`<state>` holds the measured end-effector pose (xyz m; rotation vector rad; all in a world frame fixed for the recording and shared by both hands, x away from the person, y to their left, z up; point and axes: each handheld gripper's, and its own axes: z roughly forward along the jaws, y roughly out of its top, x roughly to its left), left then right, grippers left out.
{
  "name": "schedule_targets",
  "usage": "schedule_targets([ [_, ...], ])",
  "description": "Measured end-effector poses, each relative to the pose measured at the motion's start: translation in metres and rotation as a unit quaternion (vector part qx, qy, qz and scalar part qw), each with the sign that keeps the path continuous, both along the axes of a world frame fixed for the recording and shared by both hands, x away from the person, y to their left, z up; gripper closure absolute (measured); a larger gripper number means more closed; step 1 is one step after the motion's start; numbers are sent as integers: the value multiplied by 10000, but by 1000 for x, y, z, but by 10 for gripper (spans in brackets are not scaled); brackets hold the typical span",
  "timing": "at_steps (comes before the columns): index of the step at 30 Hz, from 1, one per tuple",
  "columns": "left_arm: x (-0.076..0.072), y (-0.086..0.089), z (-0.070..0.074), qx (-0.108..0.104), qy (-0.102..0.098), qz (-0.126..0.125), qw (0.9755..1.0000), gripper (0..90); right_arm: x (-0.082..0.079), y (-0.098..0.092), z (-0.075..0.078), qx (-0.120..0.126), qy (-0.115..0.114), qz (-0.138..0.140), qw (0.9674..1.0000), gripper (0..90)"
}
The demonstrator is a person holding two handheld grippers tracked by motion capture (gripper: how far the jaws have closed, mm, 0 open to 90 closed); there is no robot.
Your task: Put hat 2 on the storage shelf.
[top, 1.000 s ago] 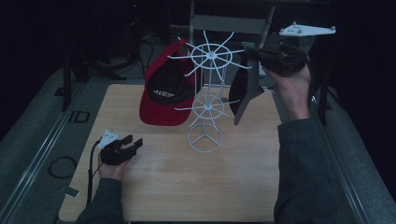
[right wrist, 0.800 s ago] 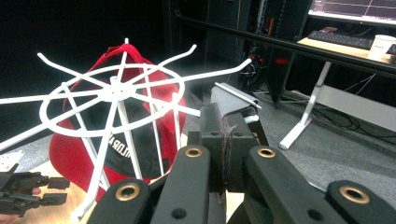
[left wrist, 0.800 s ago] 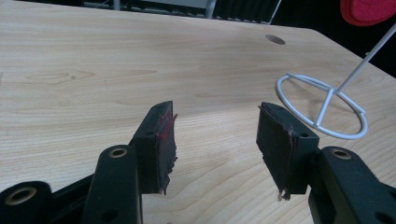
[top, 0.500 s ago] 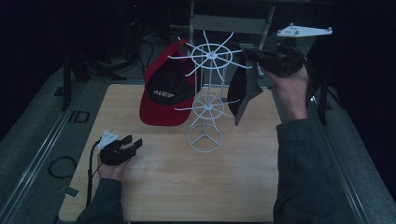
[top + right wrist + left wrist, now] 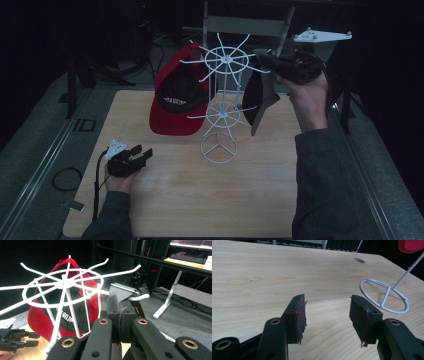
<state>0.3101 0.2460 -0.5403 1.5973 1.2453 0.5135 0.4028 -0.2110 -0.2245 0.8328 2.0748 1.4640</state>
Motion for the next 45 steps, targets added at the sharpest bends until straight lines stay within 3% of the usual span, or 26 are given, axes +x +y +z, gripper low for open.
schedule_targets([
  [10, 0, 0, 0, 4, 5, 0, 10000, 473, 1, -2, -7, -23, 59, 59, 10000, 874],
  [17, 0, 0, 0, 5, 3, -1, 10000, 473, 1, -6, -10, -8, 72, -13, 10000, 800],
  [28, 0, 0, 0, -2, 2, 0, 10000, 473, 1, -11, -16, -121, 115, -30, 9999, 604],
  [32, 0, 0, 0, -3, 4, 2, 10000, 473, -1, -12, -19, -181, 128, 5, 9998, 490],
  [39, 0, 0, 0, -2, 2, 6, 10000, 472, -5, -16, -22, -249, 3, -269, 9993, 312],
  [45, 0, 0, 0, 1, 6, 4, 10000, 472, -8, -25, -24, -211, -41, -384, 9990, 254],
])
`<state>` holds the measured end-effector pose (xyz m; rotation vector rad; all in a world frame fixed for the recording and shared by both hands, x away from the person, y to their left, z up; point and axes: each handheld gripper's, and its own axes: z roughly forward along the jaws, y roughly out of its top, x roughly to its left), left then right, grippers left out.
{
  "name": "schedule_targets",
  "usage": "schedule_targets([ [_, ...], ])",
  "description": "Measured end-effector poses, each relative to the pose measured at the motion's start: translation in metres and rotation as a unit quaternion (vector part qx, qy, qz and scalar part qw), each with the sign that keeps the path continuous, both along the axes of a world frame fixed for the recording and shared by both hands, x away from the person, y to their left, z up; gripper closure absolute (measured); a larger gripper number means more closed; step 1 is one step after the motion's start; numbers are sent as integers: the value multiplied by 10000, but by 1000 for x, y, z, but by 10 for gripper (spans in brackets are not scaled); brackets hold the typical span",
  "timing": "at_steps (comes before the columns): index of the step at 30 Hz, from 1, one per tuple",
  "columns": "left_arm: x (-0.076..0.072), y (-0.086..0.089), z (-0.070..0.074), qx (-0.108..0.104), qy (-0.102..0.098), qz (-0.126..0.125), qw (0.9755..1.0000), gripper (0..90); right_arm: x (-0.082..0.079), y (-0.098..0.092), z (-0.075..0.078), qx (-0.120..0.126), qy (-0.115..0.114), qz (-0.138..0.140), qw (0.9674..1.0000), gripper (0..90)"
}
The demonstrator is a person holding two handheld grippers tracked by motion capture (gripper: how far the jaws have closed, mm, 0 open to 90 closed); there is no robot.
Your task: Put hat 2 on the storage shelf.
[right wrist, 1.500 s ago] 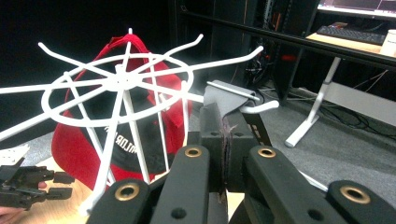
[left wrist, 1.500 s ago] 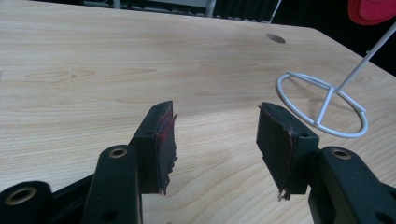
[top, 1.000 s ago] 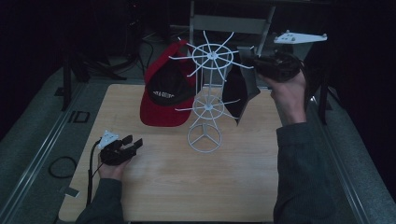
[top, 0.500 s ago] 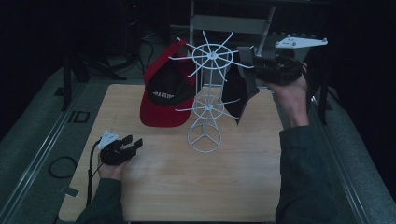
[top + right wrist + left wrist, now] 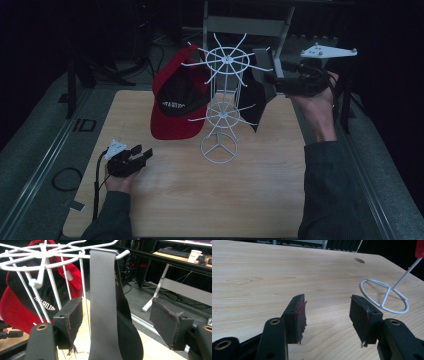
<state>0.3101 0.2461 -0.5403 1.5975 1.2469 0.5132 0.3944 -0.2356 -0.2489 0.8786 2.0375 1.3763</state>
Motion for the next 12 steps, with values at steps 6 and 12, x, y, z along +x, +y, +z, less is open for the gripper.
schedule_targets([
  [6, 0, 0, 0, -1, 5, 5, 10000, 471, -2, -7, -5, 1, 21, -30, 10000, 233],
  [12, 0, 0, 0, 0, 6, 6, 10000, 471, -2, -13, -9, 44, 38, -46, 10000, 225],
])
